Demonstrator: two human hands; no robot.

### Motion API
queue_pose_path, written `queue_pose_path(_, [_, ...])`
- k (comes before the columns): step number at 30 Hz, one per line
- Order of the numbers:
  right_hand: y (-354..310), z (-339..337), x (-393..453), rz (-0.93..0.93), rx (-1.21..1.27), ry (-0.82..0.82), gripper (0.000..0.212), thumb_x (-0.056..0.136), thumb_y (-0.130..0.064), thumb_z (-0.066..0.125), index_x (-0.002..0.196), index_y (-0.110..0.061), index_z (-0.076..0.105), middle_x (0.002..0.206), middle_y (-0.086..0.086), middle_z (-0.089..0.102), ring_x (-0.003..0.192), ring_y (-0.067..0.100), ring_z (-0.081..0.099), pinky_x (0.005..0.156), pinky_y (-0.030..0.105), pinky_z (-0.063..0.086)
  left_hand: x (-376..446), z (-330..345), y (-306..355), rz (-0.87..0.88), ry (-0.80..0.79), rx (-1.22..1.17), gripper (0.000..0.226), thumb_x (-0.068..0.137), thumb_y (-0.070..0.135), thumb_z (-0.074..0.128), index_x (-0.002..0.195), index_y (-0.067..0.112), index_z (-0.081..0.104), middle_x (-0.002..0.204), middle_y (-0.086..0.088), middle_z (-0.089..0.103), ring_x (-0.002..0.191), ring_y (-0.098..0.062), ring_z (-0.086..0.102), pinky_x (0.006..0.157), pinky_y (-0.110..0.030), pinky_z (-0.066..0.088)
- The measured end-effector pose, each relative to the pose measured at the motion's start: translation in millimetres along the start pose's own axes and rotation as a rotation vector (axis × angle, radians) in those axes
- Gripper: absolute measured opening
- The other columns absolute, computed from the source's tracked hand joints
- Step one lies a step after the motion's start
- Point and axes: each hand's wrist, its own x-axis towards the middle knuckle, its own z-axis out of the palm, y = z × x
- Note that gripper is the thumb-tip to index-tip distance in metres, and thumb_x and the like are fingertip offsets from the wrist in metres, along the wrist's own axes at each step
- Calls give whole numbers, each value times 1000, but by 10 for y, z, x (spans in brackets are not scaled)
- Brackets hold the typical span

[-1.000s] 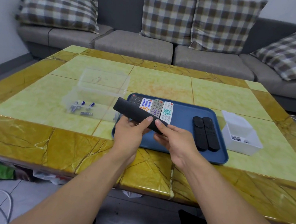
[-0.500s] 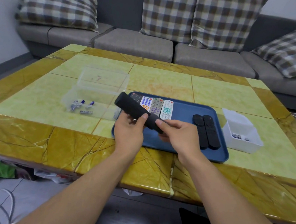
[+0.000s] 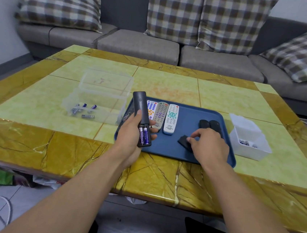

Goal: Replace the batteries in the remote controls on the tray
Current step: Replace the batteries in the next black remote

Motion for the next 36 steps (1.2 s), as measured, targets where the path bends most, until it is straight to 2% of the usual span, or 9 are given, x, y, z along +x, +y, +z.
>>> queue_pose_path(3, [-161,-100,-84,-118,99,114,15,93,-43,65,104,-35,70,112,-11,65,91,16,66,72,33,50,-23,28,15,-63,-33,-41,43,108,42,38,114,7,64,87,-9,75,74,-20,69,65,-31,56])
queue_pose_path(7, [-484,-167,-343,-530,412,100,11,88,-40,71,97,-36,76,91,-20,58,71,-1,58,66,19,44,-60,57,41,-75,-72,-72,47,108,41,38,109,2,64,85,-11,73,79,-23,70,74,-32,58])
queue_pose_path(11, [-600,-119,-488,-712,322,-7,23,88,-40,71,110,-37,75,96,-17,58,82,1,54,68,34,52,-133,75,65,-114,-120,-36,52,108,44,37,98,4,69,80,-10,72,63,-18,71,49,-23,51])
queue_pose_path(17, [-628,-104,-456,-729,360,-101,34,87,-24,75,122,-26,72,100,-11,60,88,10,56,79,37,52,-149,55,82,-136,-115,-71,49,107,43,40,114,2,65,89,-15,71,67,-22,71,47,-27,51])
queue_pose_path(21, [-625,-136,-443,-708,347,-132,32,89,-20,73,121,-23,72,104,-8,62,87,9,57,82,26,48,-153,56,86,-148,-115,-91,47,108,40,40,117,-1,63,88,-17,71,67,-23,72,47,-27,52])
queue_pose_path(26, [-670,-158,-436,-701,317,-125,18,98,-20,60,106,-17,76,95,0,60,87,16,56,78,33,47,-118,57,20,-133,-97,-23,44,108,37,43,115,0,67,107,-21,73,95,-30,68,78,-39,59])
queue_pose_path(29, [-677,-136,-411,-652,284,-111,21,100,-24,57,95,-15,76,84,2,58,82,18,55,75,41,47,-112,85,-53,-147,-88,17,46,107,38,46,119,-1,66,109,-21,74,94,-29,72,68,-39,63])
queue_pose_path(33, [-643,-137,-429,-581,357,-93,11,93,-31,67,89,-25,75,76,-14,55,77,9,55,73,30,47,-85,127,-109,-141,-102,14,46,108,38,44,120,0,66,112,-20,74,106,-32,72,93,-48,58])
queue_pose_path(36, [-631,-131,-442,-480,444,-96,6,85,-33,76,83,-27,75,77,-14,65,74,6,60,71,26,51,-82,157,-143,-136,-125,8,42,107,35,45,118,2,68,112,-17,75,108,-31,72,101,-50,54])
